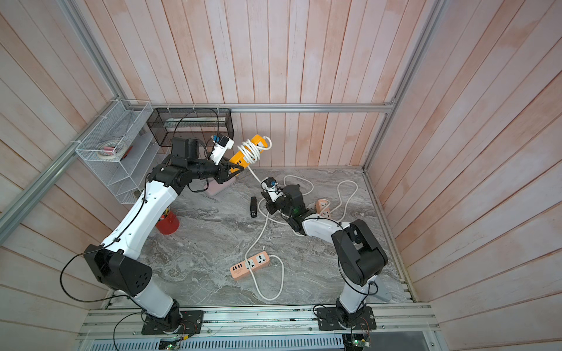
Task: Wrap the cord around the power strip
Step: Wrap the power cord around the power strip.
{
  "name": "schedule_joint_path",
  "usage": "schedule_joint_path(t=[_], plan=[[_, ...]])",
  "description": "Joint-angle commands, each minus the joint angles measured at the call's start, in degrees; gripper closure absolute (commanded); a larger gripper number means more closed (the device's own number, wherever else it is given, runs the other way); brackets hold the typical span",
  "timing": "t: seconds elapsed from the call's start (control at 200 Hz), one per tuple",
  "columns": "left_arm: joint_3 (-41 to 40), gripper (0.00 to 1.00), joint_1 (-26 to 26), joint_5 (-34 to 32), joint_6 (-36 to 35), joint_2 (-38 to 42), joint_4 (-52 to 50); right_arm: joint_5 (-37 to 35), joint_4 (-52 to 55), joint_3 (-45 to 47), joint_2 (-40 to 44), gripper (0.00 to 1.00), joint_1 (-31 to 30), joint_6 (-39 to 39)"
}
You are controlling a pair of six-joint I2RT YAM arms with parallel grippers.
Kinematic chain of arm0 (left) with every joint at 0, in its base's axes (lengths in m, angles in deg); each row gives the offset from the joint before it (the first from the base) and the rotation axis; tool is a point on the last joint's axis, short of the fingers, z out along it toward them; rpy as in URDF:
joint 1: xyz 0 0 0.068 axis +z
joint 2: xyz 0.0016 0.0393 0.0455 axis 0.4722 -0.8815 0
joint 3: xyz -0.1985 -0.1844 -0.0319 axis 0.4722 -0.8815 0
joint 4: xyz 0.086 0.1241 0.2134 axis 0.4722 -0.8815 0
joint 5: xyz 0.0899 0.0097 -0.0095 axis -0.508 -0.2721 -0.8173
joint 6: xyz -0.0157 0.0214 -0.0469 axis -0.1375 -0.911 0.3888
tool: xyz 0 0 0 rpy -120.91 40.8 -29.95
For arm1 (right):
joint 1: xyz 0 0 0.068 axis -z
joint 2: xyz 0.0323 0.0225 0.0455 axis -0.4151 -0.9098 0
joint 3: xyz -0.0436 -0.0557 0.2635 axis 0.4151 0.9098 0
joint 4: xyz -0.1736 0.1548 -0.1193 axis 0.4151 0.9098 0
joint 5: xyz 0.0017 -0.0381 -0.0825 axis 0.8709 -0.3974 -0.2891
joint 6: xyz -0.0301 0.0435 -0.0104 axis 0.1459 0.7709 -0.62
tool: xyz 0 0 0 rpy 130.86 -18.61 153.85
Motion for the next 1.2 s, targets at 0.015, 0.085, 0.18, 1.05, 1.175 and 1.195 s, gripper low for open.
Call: schedule_joint_path(t=[0.015, 0.085, 0.18, 1.05, 1.175, 1.195], plan=[[5.3, 1.00, 1.4, -20.1, -8.8, -3.2, -3.5, -21.9, 10.5, 4.0, 3.6, 1.00, -3.6, -14.8], [4.3, 1.00, 2.4, -26.3, -9.5, -4.2, -3.0, -30.6, 6.2, 7.4, 6.2, 1.00, -6.5, -21.7], [3.9, 1.00, 2.4, -30.0, -12.0, -6.6, -4.6, -36.1, -1.0, 9.9, 10.2, 1.00, -8.8, -29.9], [-28.4, 1.00, -13.4, 11.9, -34.5, 16.9, -16.1, 18.0, 53.0, -52.4, -8.8, 1.00, 12.2, -36.3], [-33.4, 1.00, -9.4, 17.0, -31.9, 21.7, -10.6, 29.8, 63.2, -55.5, -12.6, 1.00, 13.3, -36.0], [-34.6, 1.00, -8.5, 17.7, -30.9, 22.5, -8.7, 31.9, 63.9, -55.1, -12.9, 1.00, 13.3, -35.8]])
